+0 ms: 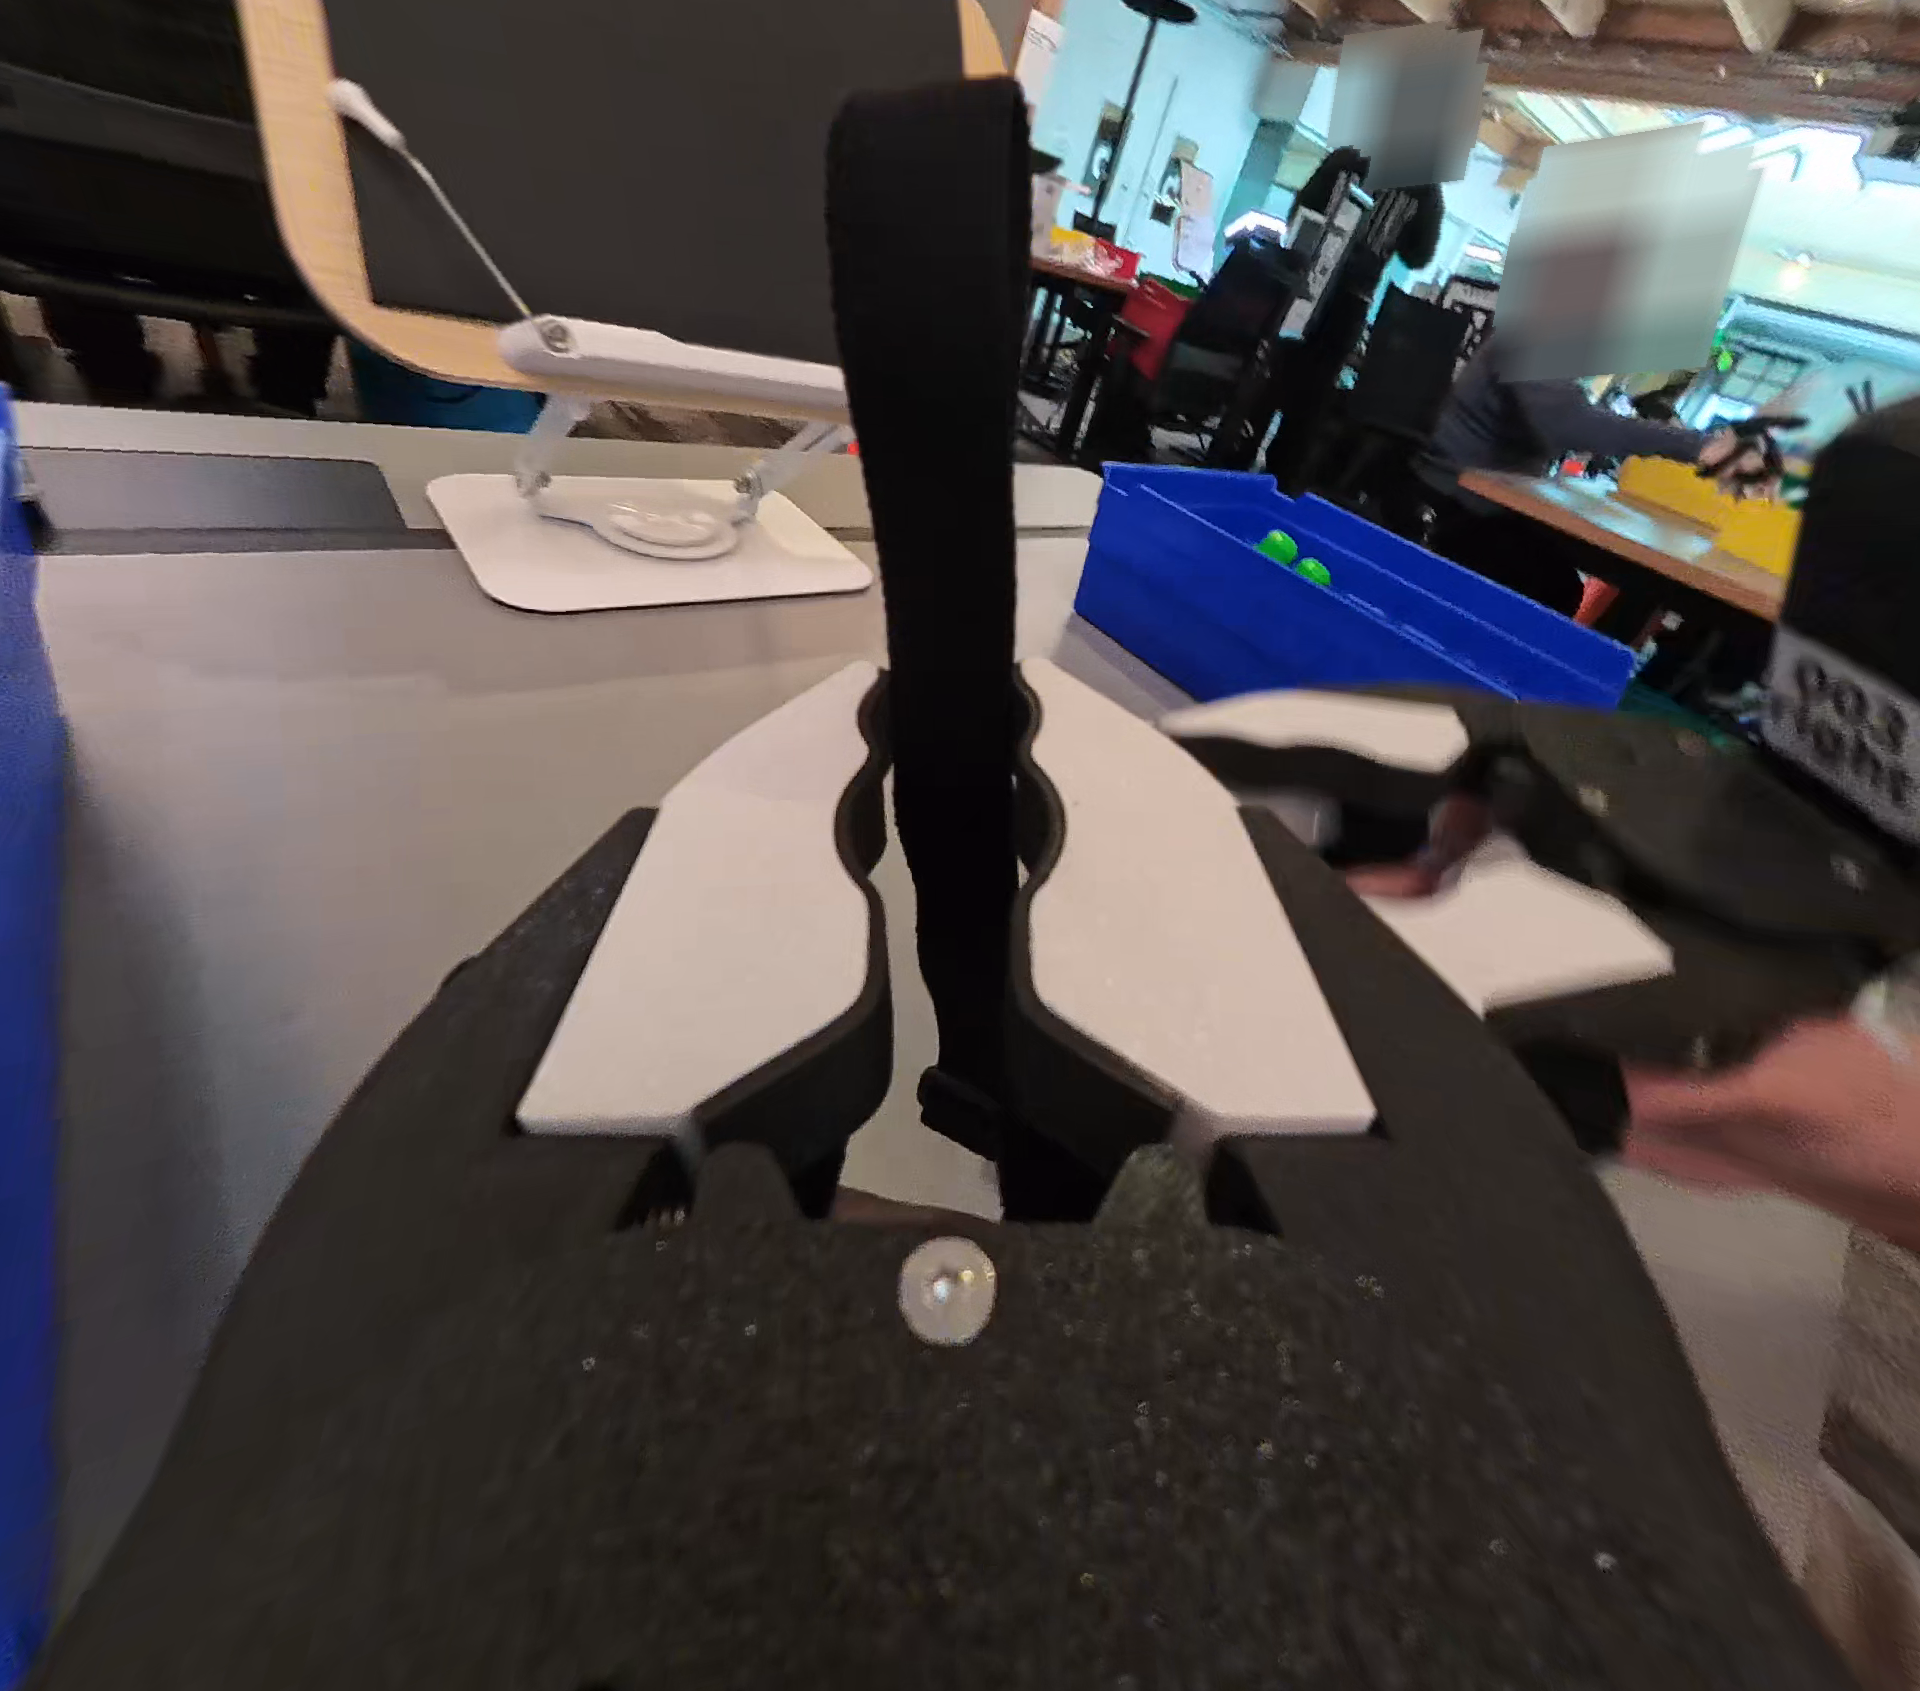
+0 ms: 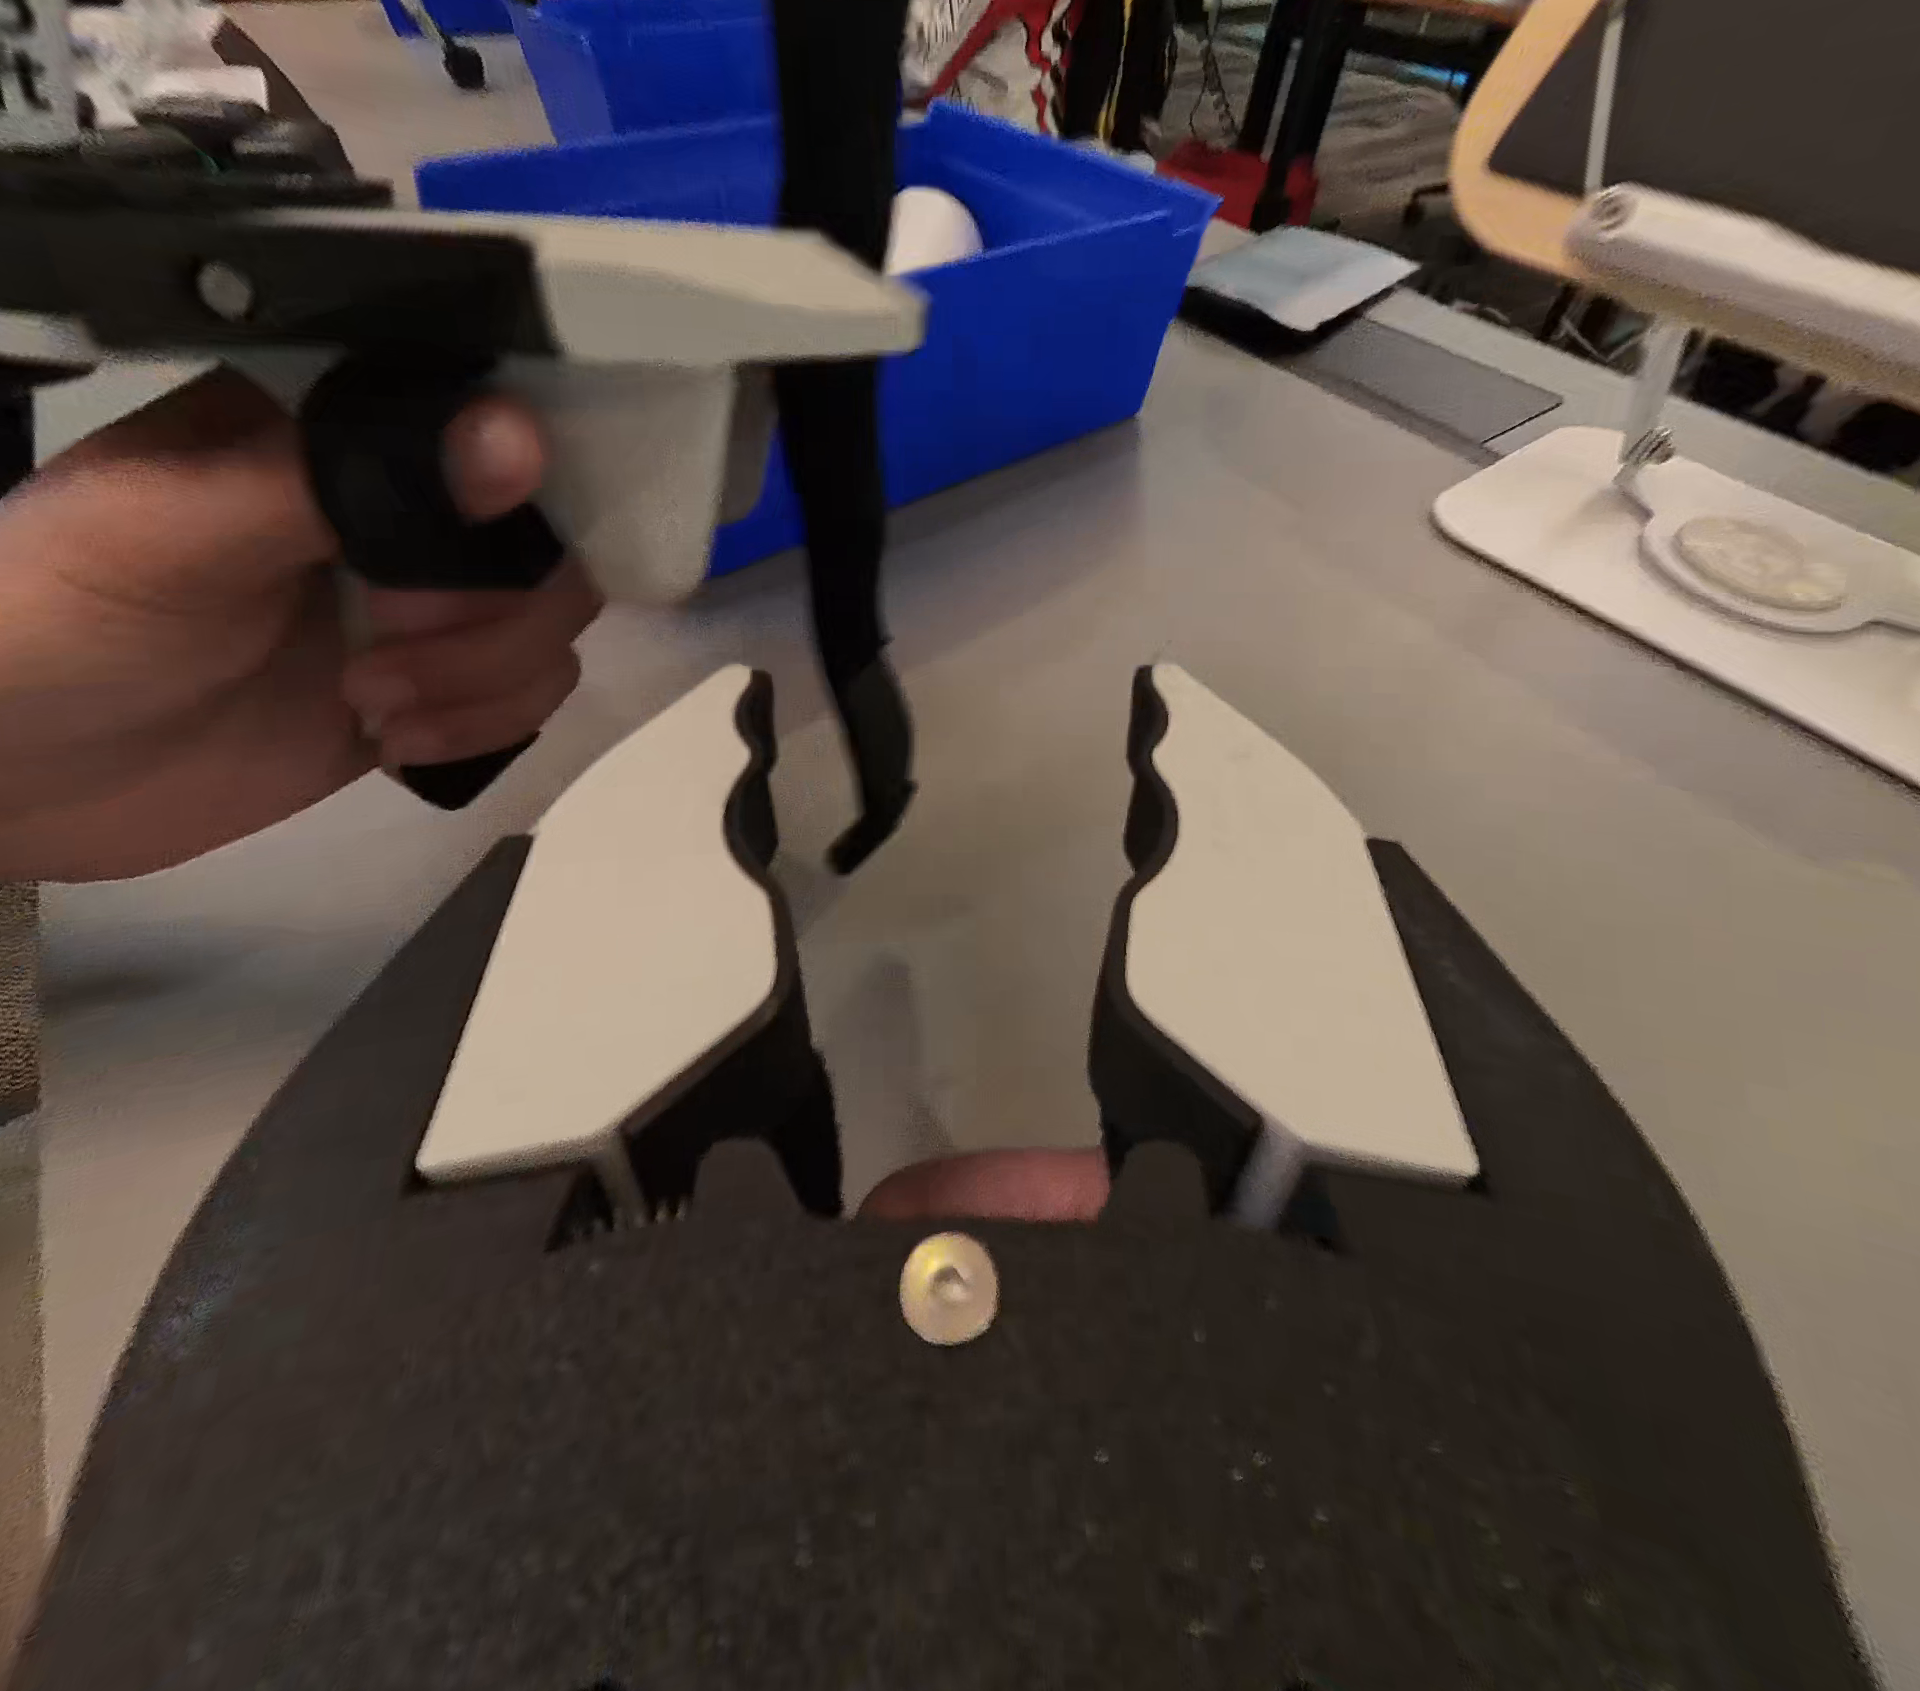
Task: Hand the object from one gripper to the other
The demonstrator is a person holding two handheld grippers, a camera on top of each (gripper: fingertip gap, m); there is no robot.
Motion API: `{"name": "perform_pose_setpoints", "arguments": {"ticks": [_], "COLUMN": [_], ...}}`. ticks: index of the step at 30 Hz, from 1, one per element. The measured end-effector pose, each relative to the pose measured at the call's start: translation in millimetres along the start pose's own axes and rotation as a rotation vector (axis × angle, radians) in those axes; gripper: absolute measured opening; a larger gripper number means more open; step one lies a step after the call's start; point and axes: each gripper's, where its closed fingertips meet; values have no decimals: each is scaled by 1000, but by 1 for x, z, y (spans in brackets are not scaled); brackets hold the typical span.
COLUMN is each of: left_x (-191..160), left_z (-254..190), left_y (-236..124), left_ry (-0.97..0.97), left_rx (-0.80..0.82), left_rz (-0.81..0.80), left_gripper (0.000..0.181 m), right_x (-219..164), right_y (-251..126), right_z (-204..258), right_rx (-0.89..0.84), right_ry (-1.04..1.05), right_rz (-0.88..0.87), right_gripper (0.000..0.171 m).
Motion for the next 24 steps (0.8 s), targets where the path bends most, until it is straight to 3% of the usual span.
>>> {"name": "perform_pose_setpoints", "arguments": {"ticks": [4,7,12,18,24], "left_x": [2,-1,-4,-8,-17], "left_z": [1,-6,-19,-23,-18], "left_y": [-2,0,4,5,6], "left_ry": [-16,3,12,51,74], "left_rx": [7,-7,-51,-71,-112], "left_rz": [-5,14,29,53,120], "left_gripper": [19,19,20,21,47], "right_x": [-12,-12,-15,-17,-7], "right_y": [18,22,23,19,3], "right_z": [27,15,10,4,-42], "right_rx": [-59,-188,-182,-126,-185], "right_ry": [16,-32,-10,-24,-129], "right_rz": [43,34,41,66,59], "right_gripper": [59,47,6,5,5]}}
Point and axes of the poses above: each gripper's, where its closed fingertips meet, y out along the fingers, x out of its top, z = x × y across the jaws, and after that the axes turned 3 degrees about y, right-handed
